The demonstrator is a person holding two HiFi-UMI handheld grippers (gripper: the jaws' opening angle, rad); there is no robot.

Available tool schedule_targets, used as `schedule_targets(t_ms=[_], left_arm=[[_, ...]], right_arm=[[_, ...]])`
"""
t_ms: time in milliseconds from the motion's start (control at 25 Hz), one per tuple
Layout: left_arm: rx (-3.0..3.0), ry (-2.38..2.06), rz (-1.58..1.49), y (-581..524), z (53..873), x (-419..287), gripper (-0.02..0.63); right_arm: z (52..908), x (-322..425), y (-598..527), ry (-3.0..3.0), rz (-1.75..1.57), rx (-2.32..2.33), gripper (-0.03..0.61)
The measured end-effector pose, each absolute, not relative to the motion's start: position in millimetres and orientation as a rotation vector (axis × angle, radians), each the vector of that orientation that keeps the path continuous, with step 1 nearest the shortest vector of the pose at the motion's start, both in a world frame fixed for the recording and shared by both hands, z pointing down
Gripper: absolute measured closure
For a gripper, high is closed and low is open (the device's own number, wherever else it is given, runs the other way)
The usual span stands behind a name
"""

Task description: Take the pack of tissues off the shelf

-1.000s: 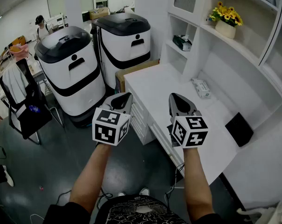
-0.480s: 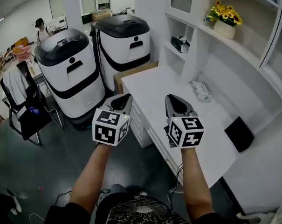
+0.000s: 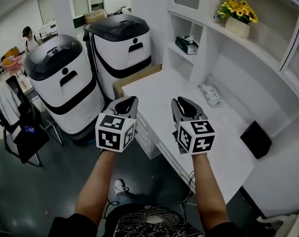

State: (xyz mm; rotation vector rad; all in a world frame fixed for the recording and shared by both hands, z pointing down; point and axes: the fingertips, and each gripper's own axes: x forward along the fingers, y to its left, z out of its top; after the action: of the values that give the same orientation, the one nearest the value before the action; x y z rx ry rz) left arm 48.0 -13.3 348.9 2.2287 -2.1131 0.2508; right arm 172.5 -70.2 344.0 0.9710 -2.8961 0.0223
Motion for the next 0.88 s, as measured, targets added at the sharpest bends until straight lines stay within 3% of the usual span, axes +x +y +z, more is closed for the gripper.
schedule_targets(t_ms=[880], left_arm=[[2.498, -1.742, 0.241, -114, 347, -105, 0.611]], right_arm=[[335, 39, -139, -2.69, 0.063, 1.378, 0.378]])
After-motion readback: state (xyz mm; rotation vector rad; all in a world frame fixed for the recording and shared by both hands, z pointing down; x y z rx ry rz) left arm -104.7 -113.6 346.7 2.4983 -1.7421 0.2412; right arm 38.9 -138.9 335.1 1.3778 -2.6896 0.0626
